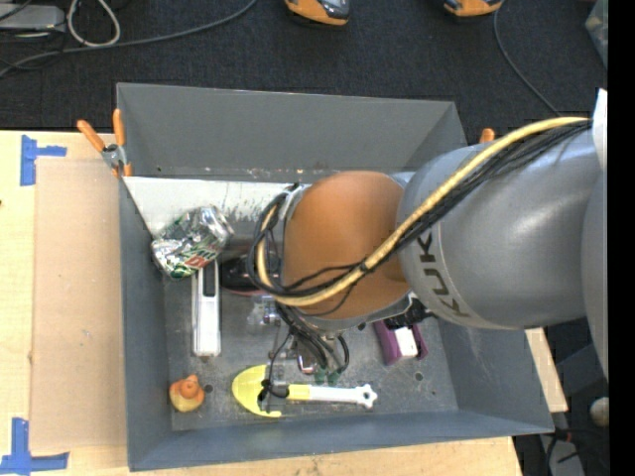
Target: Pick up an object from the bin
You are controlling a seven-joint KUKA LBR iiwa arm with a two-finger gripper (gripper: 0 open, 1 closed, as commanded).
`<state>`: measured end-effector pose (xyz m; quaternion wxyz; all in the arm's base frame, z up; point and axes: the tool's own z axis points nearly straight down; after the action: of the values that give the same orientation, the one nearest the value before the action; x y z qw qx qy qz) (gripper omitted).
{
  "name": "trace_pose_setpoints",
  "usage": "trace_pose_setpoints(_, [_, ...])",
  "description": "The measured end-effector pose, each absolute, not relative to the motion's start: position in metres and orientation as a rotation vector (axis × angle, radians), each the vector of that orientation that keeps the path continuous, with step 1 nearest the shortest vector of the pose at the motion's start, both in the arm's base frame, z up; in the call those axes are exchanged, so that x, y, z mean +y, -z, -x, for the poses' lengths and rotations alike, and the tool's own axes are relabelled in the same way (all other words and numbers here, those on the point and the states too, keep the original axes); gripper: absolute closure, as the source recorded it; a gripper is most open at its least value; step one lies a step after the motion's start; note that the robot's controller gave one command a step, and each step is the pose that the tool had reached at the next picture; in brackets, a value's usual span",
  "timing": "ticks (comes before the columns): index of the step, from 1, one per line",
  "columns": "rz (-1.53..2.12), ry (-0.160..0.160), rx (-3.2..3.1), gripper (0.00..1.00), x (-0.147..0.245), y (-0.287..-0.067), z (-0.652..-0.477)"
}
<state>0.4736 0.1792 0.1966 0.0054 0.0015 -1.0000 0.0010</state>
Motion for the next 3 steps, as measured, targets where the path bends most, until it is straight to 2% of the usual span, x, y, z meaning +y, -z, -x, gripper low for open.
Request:
trace_pose_setpoints(1, [0.004,-0.001,-3.139,0.00,0.178,-0.200,-0.476])
trace_pose_setpoints(2, [-0.172,0.000,-3.134,0.00,0.116,-0.118,-0.476])
trace_pose_setpoints(3, [-0.154,0.004,-3.155,0.00,0.081,-0.064,-0.481])
